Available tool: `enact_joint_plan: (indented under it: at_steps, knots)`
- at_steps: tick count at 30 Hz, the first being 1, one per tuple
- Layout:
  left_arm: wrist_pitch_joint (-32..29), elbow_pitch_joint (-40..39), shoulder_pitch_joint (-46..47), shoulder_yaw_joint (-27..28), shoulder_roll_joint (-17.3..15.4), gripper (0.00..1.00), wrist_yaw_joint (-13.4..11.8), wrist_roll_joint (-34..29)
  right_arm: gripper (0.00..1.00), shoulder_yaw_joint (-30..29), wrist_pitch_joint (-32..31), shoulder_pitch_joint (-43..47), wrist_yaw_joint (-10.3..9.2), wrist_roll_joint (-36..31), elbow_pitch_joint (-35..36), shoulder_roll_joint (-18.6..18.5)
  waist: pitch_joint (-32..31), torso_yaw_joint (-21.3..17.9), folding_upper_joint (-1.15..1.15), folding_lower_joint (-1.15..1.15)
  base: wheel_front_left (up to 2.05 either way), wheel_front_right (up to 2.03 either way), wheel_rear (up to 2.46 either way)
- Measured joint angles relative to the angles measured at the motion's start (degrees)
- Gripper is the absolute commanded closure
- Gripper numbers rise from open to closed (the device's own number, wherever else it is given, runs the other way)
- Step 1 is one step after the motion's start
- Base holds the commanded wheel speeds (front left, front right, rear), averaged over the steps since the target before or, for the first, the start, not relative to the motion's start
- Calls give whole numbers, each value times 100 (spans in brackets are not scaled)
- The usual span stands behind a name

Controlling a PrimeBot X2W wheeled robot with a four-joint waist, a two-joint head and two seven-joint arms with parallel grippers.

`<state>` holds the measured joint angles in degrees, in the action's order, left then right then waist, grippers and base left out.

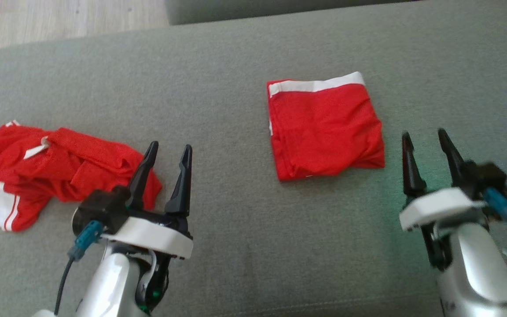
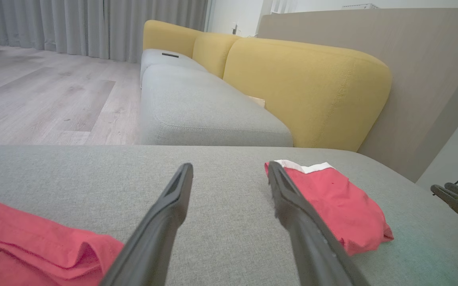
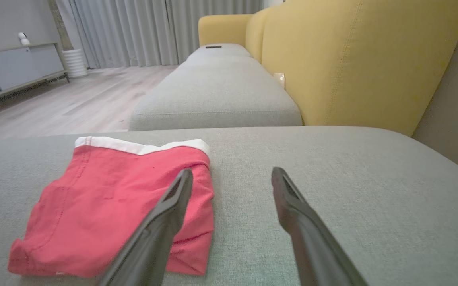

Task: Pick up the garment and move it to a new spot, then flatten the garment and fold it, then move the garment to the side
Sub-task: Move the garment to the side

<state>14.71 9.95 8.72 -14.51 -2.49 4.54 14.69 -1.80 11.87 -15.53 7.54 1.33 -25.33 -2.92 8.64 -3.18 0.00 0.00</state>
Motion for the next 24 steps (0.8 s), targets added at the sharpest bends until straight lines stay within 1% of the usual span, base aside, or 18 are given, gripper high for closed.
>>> enact_joint_plan:
  at_steps: [4, 6, 8, 11, 13, 17, 19, 21, 22, 23, 24]
  knots:
    - [0, -11, 125, -73, 0, 0, 7, -1, 0, 137, -196, -469, 0, -76, -285, 4, 157, 110, 0, 0, 0, 0, 0]
    - [0, -10, 187, -137, 0, 0, 10, -3, 0, 122, -383, -687, 0, 110, -499, 3, 240, 167, 0, 0, 0, 0, 0]
    - [0, -3, 244, -180, 1, 0, 56, -57, 0, 86, -571, -873, 0, 174, -758, -1, 324, 232, 0, 1, 0, 0, 0]
    - [0, 4, 320, -210, 1, 0, 57, -67, 0, -11, -813, -1153, 0, 242, -1155, -1, 452, 339, 0, 0, 0, 0, 0]
    - [0, 7, 371, -209, 1, 0, 57, -68, 0, -42, -943, -1354, 0, 425, -1427, -4, 540, 406, 0, 1, 0, 0, 0]
    - [0, 24, 444, -211, 1, 0, 59, -100, 0, -109, -1220, -1718, 0, 483, -2004, -9, 710, 518, 0, 1, 0, 0, 0]
    - [0, 24, 485, -210, 2, 0, 96, -101, 0, -25, -1292, -1840, 0, 669, -2232, -15, 775, 561, 0, 1, 0, 0, 0]
    - [0, 24, 489, -204, 2, 0, 102, -101, 0, 118, -1280, -1970, 0, 622, -2354, -52, 819, 580, 0, 0, 0, 0, 0]
    - [0, 24, 489, -198, 2, 0, 102, -101, 11, 205, -1259, -2039, 0, 617, -2413, -71, 828, 578, 0, 0, 0, 0, 0]
    - [0, 25, 489, -192, 2, 0, 102, -102, 69, 315, -1198, -2093, 0, 608, -2473, -86, 828, 566, 0, 1, 0, 0, 0]
    - [0, 26, 489, -182, 2, 0, 102, -115, 100, 425, -1120, -2128, 0, 524, -2530, -87, 822, 544, 0, 0, 0, 0, 0]
